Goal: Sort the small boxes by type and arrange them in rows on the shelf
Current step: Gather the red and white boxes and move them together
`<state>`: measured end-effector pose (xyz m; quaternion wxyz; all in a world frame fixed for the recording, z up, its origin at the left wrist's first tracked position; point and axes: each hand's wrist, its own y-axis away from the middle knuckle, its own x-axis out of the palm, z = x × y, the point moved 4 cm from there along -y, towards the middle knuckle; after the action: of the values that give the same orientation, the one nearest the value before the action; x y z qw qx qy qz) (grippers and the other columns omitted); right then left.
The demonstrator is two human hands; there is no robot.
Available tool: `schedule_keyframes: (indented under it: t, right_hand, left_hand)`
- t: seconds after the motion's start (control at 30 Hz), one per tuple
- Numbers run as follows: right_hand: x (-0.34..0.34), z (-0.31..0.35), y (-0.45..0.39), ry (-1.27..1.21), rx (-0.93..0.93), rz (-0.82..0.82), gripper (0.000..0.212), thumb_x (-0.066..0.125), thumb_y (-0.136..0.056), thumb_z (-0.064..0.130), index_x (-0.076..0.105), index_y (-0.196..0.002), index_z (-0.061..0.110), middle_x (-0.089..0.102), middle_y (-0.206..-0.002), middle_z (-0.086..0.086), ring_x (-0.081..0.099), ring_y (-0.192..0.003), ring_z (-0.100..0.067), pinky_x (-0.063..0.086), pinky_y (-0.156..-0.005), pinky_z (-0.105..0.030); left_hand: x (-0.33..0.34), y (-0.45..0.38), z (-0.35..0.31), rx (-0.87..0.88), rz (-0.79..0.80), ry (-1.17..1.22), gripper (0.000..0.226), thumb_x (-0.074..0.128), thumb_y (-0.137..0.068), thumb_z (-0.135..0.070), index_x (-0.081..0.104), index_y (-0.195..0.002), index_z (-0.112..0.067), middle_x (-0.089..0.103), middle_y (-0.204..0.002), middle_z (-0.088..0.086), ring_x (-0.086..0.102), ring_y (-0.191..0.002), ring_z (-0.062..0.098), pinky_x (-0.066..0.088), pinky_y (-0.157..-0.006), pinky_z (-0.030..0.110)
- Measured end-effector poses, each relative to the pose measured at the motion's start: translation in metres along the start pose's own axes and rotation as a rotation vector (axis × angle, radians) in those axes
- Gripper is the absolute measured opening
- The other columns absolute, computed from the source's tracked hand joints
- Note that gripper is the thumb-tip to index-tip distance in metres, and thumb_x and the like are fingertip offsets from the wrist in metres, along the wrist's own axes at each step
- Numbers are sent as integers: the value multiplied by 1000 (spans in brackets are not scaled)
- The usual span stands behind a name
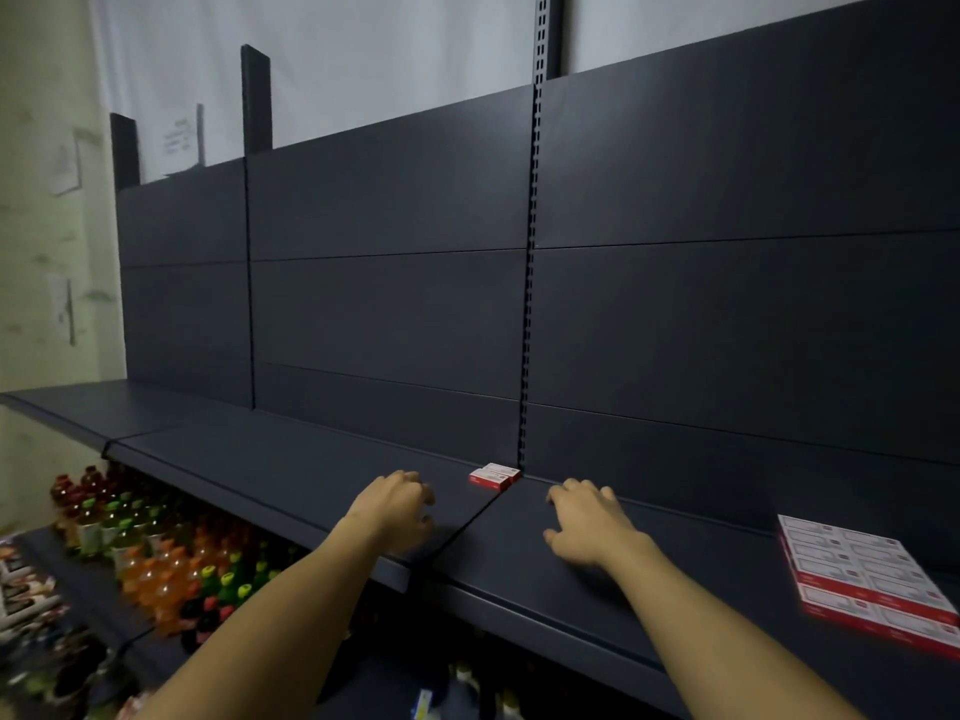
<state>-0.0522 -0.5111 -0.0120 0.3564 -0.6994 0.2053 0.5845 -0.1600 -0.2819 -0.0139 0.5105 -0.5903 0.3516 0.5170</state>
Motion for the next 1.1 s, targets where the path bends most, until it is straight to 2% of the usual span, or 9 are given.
schedule_keyframes:
  t: [0.27, 0.6, 0.93, 1.0, 1.07, 1.1]
  right_hand:
    - [13, 35, -33, 18, 25, -5, 50, 55, -93, 37, 49, -135, 12, 50, -136, -6, 45, -126, -26, 33, -109, -41]
    - [45, 34, -101, 38, 46, -4, 49, 54, -92, 35, 49, -135, 12, 51, -133, -6, 46, -124, -26, 34, -108, -40]
    - [62, 4, -177, -2, 92, -49, 37, 50, -92, 31, 53, -125, 14, 54, -126, -6, 48, -120, -26, 36, -103, -40]
    - [67, -2, -186, -16, 101, -64, 35, 49, -92, 28, 54, -124, 14, 54, -125, -5, 49, -118, -26, 36, -102, -39]
    - [73, -7, -192, -29, 110, -75, 34, 48, -92, 26, 54, -124, 14, 55, -125, -5, 49, -118, -25, 36, -101, -39]
    - [76, -9, -194, -33, 116, -73, 34, 48, -92, 25, 54, -124, 14, 55, -125, -5, 49, -118, -25, 37, -101, -39]
  left_hand:
    - [16, -22, 33, 55, -1, 43, 43, 52, -98, -38, 55, -138, -22, 50, -141, 2, 49, -126, 25, 43, -105, 38]
    - [42, -93, 37, 156, -13, 74, 46, 52, -97, -35, 52, -141, -20, 49, -142, 3, 47, -129, 24, 41, -105, 37]
    - [64, -181, 36, 247, 20, 102, 46, 54, -97, -43, 57, -135, -18, 55, -130, 4, 52, -120, 24, 46, -98, 38]
    - [71, -194, 35, 263, 8, 120, 53, 50, -93, -53, 59, -132, -18, 57, -128, 2, 53, -119, 24, 47, -97, 39]
    - [83, -209, 33, 292, 2, 161, 68, 37, -86, -66, 62, -128, -20, 58, -125, 0, 54, -117, 23, 47, -95, 39]
    - [86, -213, 31, 300, -1, 184, 67, 38, -86, -65, 62, -127, -19, 59, -124, -1, 54, -115, 22, 47, -95, 38]
